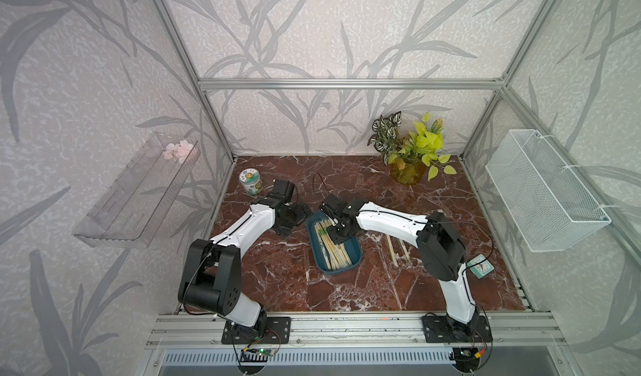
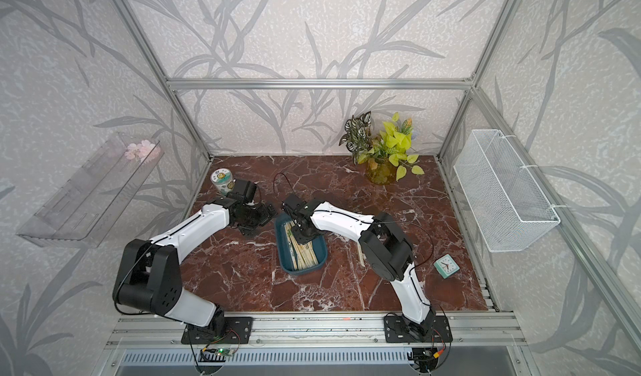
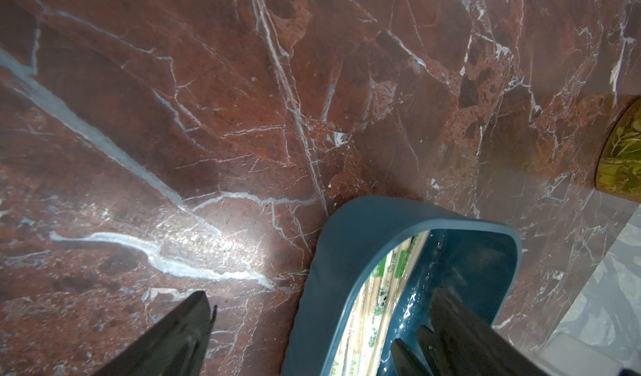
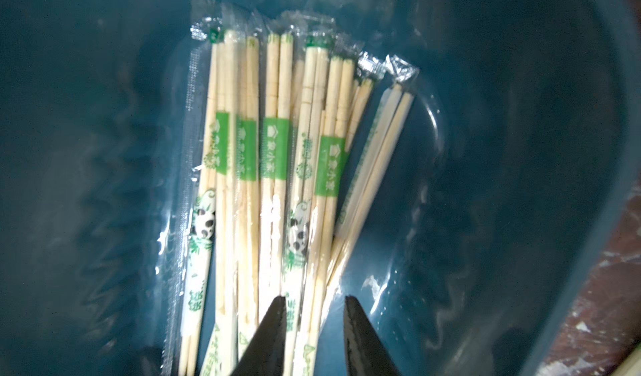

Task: Take the paired disposable chopsticks out of the storage box
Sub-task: Pick up the paired disposable chopsticks from the storage box.

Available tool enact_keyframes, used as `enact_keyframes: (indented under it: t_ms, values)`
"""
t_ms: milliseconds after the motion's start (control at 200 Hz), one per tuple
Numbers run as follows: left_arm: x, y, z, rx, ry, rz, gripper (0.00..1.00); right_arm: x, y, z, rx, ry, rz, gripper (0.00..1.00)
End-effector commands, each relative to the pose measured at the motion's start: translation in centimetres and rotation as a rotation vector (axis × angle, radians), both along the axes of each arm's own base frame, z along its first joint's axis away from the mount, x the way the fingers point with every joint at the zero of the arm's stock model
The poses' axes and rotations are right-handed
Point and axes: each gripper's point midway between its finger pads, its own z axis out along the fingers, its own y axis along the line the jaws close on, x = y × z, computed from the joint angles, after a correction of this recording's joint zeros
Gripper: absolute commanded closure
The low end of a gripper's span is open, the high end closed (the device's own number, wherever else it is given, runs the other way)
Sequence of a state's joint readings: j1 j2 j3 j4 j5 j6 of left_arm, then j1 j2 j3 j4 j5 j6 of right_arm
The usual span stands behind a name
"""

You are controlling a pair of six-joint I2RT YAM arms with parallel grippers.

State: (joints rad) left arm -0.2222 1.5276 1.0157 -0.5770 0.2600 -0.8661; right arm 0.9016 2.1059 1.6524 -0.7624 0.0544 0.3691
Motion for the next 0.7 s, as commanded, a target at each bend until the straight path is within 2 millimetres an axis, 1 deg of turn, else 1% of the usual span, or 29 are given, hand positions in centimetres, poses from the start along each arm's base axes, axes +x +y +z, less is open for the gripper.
enact_keyframes:
  t_ms: [0,120,295,695]
  values:
    - [-0.8,0.2,0.2,0.002,0.005,-0.01,0.01,0.3,-0.3,-0.3,-0.051,-0.011,0.01,0.71]
    - [-0.8,0.1,0.1,-0.002,0.004,-0.011,0.01,0.6,-0.3,-0.8,-0.069,-0.01,0.011,0.73]
    - [-0.7,0.0,0.3,-0.006,-0.001,-0.014,0.01,0.6,-0.4,-1.7,-0.096,0.005,0.019,0.77]
    - [-0.7,0.0,0.2,-0.009,-0.004,-0.02,0.01,0.3,-0.8,-3.4,-0.131,0.033,0.015,0.78]
